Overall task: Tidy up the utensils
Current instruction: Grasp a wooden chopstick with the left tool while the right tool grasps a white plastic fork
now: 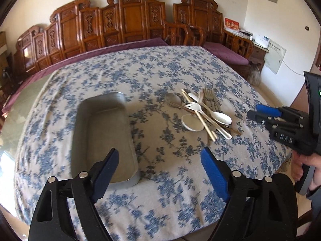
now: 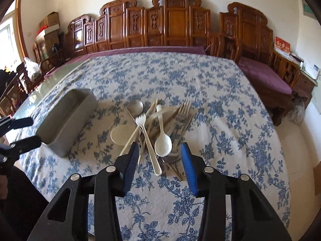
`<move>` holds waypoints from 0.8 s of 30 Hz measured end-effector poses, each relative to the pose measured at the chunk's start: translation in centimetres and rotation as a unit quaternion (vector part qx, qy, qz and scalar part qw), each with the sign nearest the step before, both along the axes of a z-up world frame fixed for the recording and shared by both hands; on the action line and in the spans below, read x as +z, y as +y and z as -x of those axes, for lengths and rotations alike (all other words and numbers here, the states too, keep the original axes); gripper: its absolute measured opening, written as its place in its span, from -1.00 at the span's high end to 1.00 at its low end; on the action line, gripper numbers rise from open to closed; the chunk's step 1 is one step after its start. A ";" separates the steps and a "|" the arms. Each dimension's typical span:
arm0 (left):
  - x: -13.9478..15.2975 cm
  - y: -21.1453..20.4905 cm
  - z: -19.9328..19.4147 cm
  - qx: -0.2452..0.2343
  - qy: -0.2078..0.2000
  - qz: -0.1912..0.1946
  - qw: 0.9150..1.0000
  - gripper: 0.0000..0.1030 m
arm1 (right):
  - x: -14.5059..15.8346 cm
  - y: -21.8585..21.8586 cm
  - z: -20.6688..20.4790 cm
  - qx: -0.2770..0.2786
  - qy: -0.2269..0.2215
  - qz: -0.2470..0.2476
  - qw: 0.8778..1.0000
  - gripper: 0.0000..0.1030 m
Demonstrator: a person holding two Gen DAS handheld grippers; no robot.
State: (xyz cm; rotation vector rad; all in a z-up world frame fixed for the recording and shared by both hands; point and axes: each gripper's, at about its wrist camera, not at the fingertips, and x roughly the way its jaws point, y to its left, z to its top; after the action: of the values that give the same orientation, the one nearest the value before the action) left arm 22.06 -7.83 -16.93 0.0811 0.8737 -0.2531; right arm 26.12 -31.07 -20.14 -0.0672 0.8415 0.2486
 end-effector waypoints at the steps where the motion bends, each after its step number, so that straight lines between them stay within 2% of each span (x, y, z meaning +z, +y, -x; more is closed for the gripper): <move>1: -0.3 -0.7 -0.6 -0.007 0.006 0.004 1.000 -0.47 | -0.2 -0.1 -0.1 -0.001 0.003 0.000 1.000 0.17; 5: -1.7 -3.3 -2.8 -0.025 0.028 0.013 0.999 -0.30 | -1.0 -0.9 -0.7 -0.004 0.012 -0.006 1.000 0.22; 9: -4.1 -6.1 -5.2 -0.035 0.067 0.035 0.997 -0.08 | -1.2 -1.9 -0.9 -0.013 0.017 -0.011 1.000 0.22; 16: -7.5 -8.8 -7.2 -0.030 0.107 0.050 0.993 0.33 | -0.8 -3.3 -1.0 -0.028 0.017 -0.018 0.999 0.22; 19: -7.6 -9.1 -7.4 -0.030 0.108 0.052 0.992 0.58 | -0.9 -3.3 -1.2 -0.029 0.018 -0.016 0.999 0.22; 20: -7.7 -9.1 -7.4 -0.031 0.111 0.052 0.992 0.87 | -1.0 -3.2 -1.2 -0.028 0.020 -0.015 0.999 0.22; 24: -7.4 -7.5 -7.0 -0.022 0.115 0.065 0.991 0.92 | -1.6 -2.2 -1.2 -0.018 0.023 -0.005 1.000 0.22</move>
State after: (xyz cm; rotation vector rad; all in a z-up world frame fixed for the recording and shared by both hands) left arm 29.10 -15.37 -24.37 -0.0524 1.0837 -0.3656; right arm 27.31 -33.27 -21.70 -0.0366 0.8867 0.2216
